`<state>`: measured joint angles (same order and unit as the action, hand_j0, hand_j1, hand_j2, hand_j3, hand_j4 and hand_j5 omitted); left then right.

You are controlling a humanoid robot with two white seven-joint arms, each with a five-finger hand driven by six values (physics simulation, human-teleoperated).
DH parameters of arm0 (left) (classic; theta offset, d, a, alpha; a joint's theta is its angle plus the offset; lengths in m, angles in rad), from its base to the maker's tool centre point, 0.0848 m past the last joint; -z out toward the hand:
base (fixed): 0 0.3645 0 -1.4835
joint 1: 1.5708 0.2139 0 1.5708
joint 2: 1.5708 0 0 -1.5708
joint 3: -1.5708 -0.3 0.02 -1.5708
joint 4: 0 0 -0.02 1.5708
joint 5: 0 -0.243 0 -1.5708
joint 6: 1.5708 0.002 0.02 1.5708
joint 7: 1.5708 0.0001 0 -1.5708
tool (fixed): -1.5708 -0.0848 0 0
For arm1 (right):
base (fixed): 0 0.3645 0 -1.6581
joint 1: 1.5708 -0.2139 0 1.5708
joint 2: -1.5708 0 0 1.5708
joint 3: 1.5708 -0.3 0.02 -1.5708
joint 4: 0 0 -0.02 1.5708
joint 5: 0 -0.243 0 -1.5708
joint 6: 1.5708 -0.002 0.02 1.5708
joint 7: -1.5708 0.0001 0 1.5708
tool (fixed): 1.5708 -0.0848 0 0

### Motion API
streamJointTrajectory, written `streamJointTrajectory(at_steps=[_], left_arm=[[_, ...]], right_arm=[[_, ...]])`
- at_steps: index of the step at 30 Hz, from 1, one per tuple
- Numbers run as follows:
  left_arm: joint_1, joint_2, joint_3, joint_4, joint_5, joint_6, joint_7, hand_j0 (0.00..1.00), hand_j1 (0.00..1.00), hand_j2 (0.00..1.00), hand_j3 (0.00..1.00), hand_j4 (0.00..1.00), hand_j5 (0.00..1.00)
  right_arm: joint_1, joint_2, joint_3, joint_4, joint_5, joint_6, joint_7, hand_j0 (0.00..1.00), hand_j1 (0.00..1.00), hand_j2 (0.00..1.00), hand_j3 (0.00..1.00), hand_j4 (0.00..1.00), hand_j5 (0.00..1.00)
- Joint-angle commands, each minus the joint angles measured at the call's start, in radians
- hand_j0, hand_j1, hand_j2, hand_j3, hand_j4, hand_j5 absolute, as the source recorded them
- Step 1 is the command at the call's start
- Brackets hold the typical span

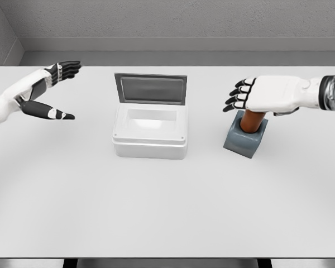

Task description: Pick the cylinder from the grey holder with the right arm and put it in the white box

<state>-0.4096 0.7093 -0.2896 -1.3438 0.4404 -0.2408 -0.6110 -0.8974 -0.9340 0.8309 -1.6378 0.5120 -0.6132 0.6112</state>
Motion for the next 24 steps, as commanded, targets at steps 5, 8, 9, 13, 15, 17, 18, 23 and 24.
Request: streamJointTrajectory(at_steps=[5,8,9,13,15,17,18,23,24], left_arm=[[-0.003,-0.010,0.001,0.021,0.029,0.026,0.000,1.00,1.00,1.00,1.00,1.00,1.00],[-0.011,-0.011,0.001,0.031,0.029,0.028,0.000,1.00,1.00,1.00,1.00,1.00,1.00],[-0.025,-0.025,0.001,0.057,0.029,0.028,0.000,1.00,1.00,1.00,1.00,1.00,1.00],[-0.041,-0.031,0.001,0.106,0.028,0.028,0.000,1.00,1.00,1.00,1.00,1.00,1.00],[-0.043,-0.047,0.000,0.117,0.028,0.026,0.000,1.00,1.00,1.00,1.00,1.00,1.00],[-0.043,-0.048,0.000,0.118,0.027,0.026,0.000,1.00,1.00,1.00,1.00,1.00,1.00],[-0.043,-0.048,0.000,0.118,0.026,0.026,0.000,1.00,1.00,1.00,1.00,1.00,1.00],[-0.061,-0.050,-0.006,0.156,0.026,0.025,0.000,1.00,1.00,1.00,1.00,1.00,1.00],[-0.061,-0.051,-0.010,0.158,0.026,0.025,0.000,1.00,1.00,1.00,1.00,1.00,1.00]], right_arm=[[0.002,0.014,0.020,-0.001,0.007,0.002,0.000,0.96,0.96,0.96,0.96,0.96,0.96],[0.002,0.014,0.024,0.003,0.011,0.002,0.000,0.88,0.88,0.88,0.88,0.88,0.88],[0.002,0.014,0.024,0.004,0.014,0.002,0.000,0.82,0.82,0.82,0.82,0.82,0.82],[0.002,0.011,0.025,0.004,0.014,0.002,0.000,0.70,0.70,0.70,0.70,0.70,0.70],[0.002,0.011,0.024,0.003,0.016,0.002,0.000,0.68,0.68,0.68,0.68,0.68,0.68],[0.002,0.009,0.024,0.001,0.014,0.002,0.000,0.56,0.56,0.56,0.56,0.56,0.56],[0.002,0.009,0.024,0.001,0.014,0.002,0.000,0.53,0.53,0.53,0.53,0.53,0.53],[-0.002,0.007,0.024,-0.001,0.016,0.002,0.000,0.52,0.52,0.52,0.52,0.52,0.52],[-0.002,0.006,0.024,-0.001,0.016,0.002,0.000,0.52,0.52,0.52,0.52,0.52,0.52]])
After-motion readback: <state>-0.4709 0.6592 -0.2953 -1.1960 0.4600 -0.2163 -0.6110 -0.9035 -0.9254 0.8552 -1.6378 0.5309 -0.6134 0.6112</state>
